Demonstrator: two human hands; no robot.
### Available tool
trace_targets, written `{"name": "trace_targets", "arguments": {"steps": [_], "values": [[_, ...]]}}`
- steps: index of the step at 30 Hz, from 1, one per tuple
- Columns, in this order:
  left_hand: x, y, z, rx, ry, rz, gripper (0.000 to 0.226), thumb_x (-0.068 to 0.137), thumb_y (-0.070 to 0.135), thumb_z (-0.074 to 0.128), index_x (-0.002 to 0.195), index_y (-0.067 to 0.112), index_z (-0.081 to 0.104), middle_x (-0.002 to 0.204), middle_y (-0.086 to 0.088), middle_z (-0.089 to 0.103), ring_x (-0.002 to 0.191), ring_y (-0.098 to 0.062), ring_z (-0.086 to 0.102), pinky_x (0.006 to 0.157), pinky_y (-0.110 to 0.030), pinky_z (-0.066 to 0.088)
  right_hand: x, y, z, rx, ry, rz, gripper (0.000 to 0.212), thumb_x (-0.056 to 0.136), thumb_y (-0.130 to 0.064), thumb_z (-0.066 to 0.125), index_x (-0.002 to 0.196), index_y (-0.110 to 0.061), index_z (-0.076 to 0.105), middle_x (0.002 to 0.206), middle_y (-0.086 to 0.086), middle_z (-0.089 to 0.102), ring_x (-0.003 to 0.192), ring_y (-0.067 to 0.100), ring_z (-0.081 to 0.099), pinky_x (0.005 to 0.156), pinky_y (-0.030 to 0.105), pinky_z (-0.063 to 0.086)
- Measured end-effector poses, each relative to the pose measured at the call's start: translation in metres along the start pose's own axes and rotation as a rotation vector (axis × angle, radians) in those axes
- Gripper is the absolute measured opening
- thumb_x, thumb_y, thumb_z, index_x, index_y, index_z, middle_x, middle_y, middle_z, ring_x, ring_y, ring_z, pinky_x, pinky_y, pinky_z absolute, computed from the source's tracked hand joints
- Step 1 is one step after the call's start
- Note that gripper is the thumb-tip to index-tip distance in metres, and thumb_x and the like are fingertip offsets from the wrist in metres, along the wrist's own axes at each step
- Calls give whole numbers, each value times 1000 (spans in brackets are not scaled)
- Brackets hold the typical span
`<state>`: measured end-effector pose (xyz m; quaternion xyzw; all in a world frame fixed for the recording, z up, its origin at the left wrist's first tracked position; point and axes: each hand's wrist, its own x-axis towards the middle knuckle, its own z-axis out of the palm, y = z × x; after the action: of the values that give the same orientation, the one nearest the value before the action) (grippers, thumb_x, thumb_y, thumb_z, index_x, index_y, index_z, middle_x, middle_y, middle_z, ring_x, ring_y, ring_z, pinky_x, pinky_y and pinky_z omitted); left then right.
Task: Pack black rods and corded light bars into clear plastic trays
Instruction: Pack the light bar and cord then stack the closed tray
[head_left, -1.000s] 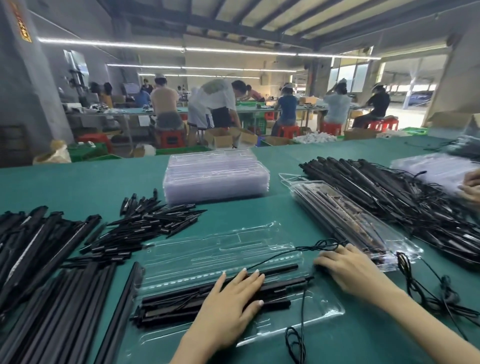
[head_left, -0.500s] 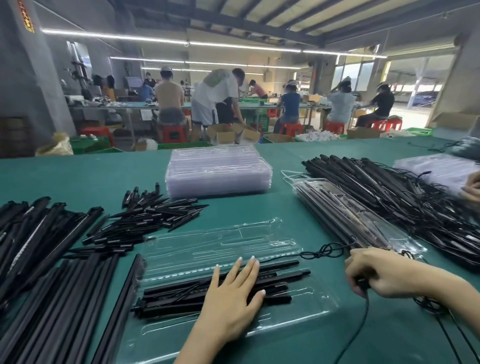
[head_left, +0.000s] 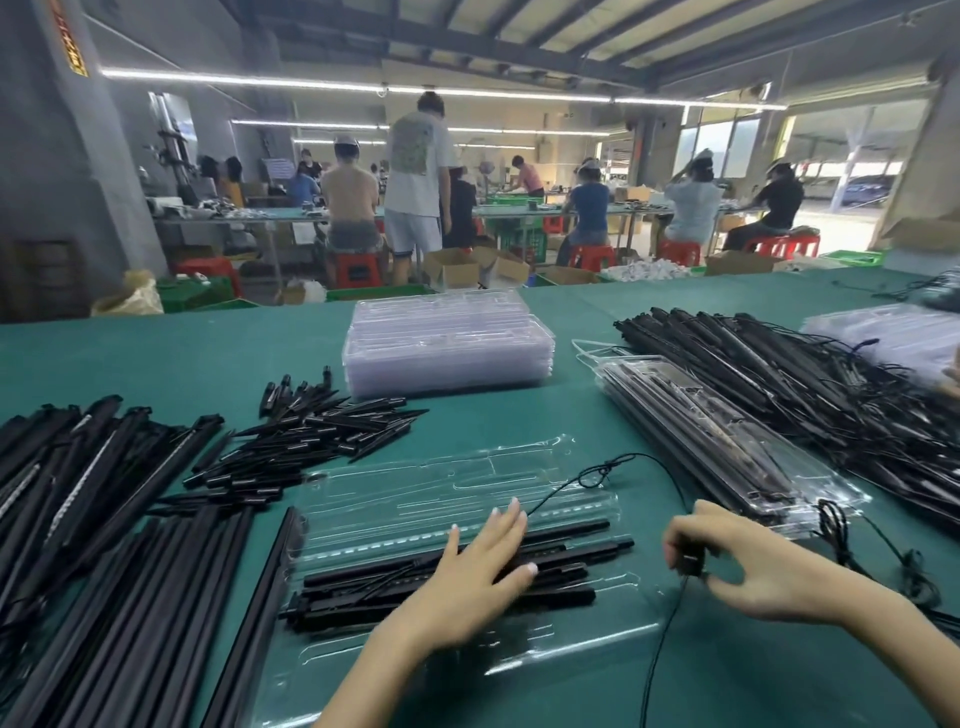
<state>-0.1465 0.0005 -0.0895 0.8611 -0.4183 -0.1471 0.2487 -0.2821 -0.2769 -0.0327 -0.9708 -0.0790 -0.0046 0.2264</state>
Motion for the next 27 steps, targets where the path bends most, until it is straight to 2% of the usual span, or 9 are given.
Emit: {"name": "trace_targets", "arguments": {"steps": [3,5,7,9,12,16,19,23,27], "values": [[-7,2,-14,-365,164,5,57,95,45,44,148,36,23,154,23,8,142,7,4,119,-27,4,2,0,-1,-2,77,-134,22,84,-19,66,91,-40,61,90,-16,60,93,6,54,79,16,42],[-13,7,-19,-443,280,22,46,92,47,51,137,39,42,149,22,31,138,7,22,116,-25,20,7,-7,2,-93,162,-203,12,91,-40,58,103,-42,60,97,-25,60,98,3,48,84,16,38],[-18,18,-24,-534,346,27,36,87,49,54,122,40,54,130,23,52,123,8,43,102,-16,36,12,-17,5,-252,284,-249,31,93,-50,46,122,-43,54,103,-32,56,102,0,40,89,19,28],[-22,37,-29,-706,310,-1,36,79,51,50,110,37,61,111,16,65,104,0,59,84,-13,45,18,-32,7,-361,315,-299,42,94,-48,41,137,-44,43,99,-26,53,96,2,41,85,22,28],[-28,63,-28,-823,120,2,41,76,61,54,106,34,61,94,10,70,83,-6,65,76,-26,50,28,-57,9,-366,222,-365,52,96,-46,43,144,-52,23,86,-9,50,73,5,43,69,21,37],[-34,81,-20,-691,131,90,42,82,44,65,118,39,44,78,20,58,57,0,57,53,-17,46,36,-74,21,-52,143,-295,66,88,-32,61,131,-54,17,90,-12,57,72,7,54,67,20,43],[-40,74,-22,-512,275,114,21,91,35,60,108,40,48,80,15,60,61,5,53,65,-20,47,38,-70,23,182,176,-333,56,85,-30,69,125,-40,31,84,-9,54,62,8,49,60,13,39],[-55,47,-36,-221,406,84,12,89,47,55,98,39,52,86,17,64,68,-2,55,73,-29,48,31,-42,13,39,259,-298,27,88,-49,59,107,-30,62,81,-15,62,69,2,56,65,13,43],[-67,17,-51,145,421,-28,34,85,65,36,101,43,55,96,24,47,78,1,54,74,-27,47,16,-11,19,-290,331,-291,46,98,-50,35,99,-21,71,82,-11,69,72,8,65,63,23,50]]}}
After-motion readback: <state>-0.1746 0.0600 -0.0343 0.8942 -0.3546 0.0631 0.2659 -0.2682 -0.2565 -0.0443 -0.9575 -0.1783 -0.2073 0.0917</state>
